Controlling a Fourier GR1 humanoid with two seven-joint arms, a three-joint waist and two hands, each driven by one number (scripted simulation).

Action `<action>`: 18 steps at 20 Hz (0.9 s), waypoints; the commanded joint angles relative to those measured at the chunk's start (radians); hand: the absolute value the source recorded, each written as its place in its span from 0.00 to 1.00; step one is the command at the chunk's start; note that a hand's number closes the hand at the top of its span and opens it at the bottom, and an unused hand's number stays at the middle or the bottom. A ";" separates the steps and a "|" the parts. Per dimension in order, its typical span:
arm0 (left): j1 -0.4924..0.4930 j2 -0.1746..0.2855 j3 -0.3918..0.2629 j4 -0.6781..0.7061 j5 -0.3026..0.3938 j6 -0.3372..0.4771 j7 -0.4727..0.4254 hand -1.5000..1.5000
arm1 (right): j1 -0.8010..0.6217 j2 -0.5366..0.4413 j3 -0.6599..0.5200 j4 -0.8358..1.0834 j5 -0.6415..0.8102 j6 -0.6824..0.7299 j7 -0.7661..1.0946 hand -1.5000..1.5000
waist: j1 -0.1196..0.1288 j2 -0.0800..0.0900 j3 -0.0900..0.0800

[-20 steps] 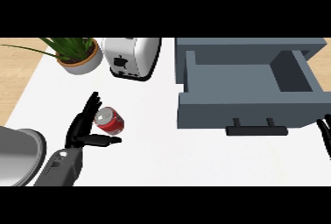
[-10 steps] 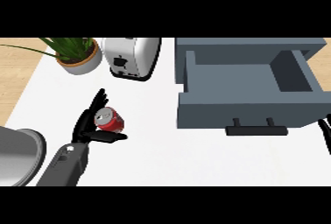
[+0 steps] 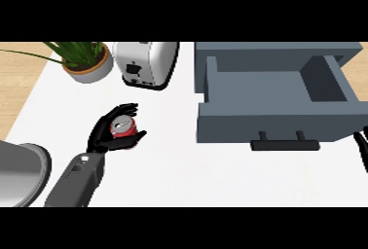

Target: Pick up the can, place it into the drawer and close the drawer

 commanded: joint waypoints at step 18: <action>0.146 -0.003 0.077 -0.315 0.124 0.081 0.100 1.00 | 0.007 -0.006 -0.032 0.027 -0.026 -0.010 -0.026 0.00 | 0.026 -0.004 0.001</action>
